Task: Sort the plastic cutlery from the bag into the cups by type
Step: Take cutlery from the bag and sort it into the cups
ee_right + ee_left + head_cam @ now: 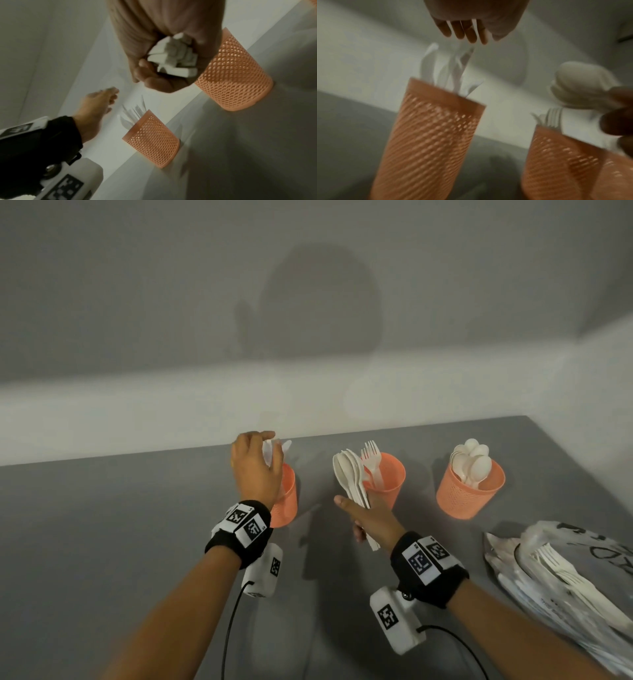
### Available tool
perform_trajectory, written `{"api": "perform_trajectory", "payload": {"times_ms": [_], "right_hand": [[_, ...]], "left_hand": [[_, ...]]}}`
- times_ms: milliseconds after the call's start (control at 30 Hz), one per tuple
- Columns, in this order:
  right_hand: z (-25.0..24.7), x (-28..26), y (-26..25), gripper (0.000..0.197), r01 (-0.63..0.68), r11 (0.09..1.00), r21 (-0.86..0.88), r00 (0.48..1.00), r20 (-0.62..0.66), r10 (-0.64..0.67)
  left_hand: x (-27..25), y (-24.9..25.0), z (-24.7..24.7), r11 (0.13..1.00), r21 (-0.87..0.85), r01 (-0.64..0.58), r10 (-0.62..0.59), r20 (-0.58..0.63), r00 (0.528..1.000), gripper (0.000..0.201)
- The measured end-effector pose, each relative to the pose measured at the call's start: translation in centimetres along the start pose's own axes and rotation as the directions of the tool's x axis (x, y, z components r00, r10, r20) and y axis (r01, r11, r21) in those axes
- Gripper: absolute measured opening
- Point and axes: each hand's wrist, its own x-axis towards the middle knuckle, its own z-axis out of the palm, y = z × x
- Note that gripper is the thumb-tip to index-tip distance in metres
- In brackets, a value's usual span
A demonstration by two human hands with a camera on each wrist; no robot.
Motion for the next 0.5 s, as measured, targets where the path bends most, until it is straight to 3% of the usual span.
{"api": "perform_trajectory", "payload": {"times_ms": [67,100,167,200,267,300,333,400,467,500], "right_hand": [[0.0,-0.3,-0.5,0.023,-0.013,0.999,0.042,0.999,0.043,0.012],[0.0,-0.5,-0.7,0.023,-0.032,0.996,0.085,0.997,0.076,0.026],[0.3,-1.0,-1.1,0.025,-0.092,0.976,0.199,0.986,0.156,0.061],[0.5,-1.3,-1.3,0.027,-0.13,0.962,0.239,0.976,0.203,0.081],[0.8,-2.0,-1.5,0.032,-0.193,0.947,0.256,0.943,0.314,0.108],[1.0,-2.3,-1.6,0.031,-0.221,0.944,0.247,0.918,0.378,0.117],[1.2,-2.7,-1.6,0.03,-0.246,0.941,0.231,0.888,0.443,0.123],[1.2,-3.3,-1.7,0.029,-0.3,0.929,0.215,0.817,0.56,0.134],[1.1,-3.8,-1.9,0.024,-0.353,0.915,0.195,0.772,0.614,0.167],[1.1,-3.9,-2.0,0.021,-0.352,0.922,0.16,0.778,0.598,0.193]], "left_hand": [[-0.6,2.0,-0.8,0.989,-0.145,-0.029,0.024,-0.037,0.999,0.024],[-1.1,3.3,-1.3,0.959,-0.281,0.027,-0.031,-0.011,0.999,0.021],[-2.4,5.1,-1.6,0.848,-0.474,0.236,-0.171,0.177,0.969,0.02],[-3.1,5.7,-1.6,0.788,-0.498,0.363,-0.218,0.325,0.92,0.029],[-4.3,6.1,-1.3,0.628,-0.484,0.609,-0.236,0.627,0.742,0.047],[-4.9,6.2,-1.3,0.54,-0.475,0.695,-0.208,0.725,0.657,0.047],[-5.5,6.2,-1.3,0.461,-0.477,0.748,-0.178,0.776,0.605,0.041],[-6.3,6.5,-1.5,0.363,-0.497,0.788,-0.171,0.796,0.581,0.029],[-6.8,6.8,-1.5,0.38,-0.504,0.776,-0.213,0.769,0.603,0.024],[-7.1,7.0,-1.4,0.403,-0.495,0.77,-0.264,0.743,0.615,0.026]]}}
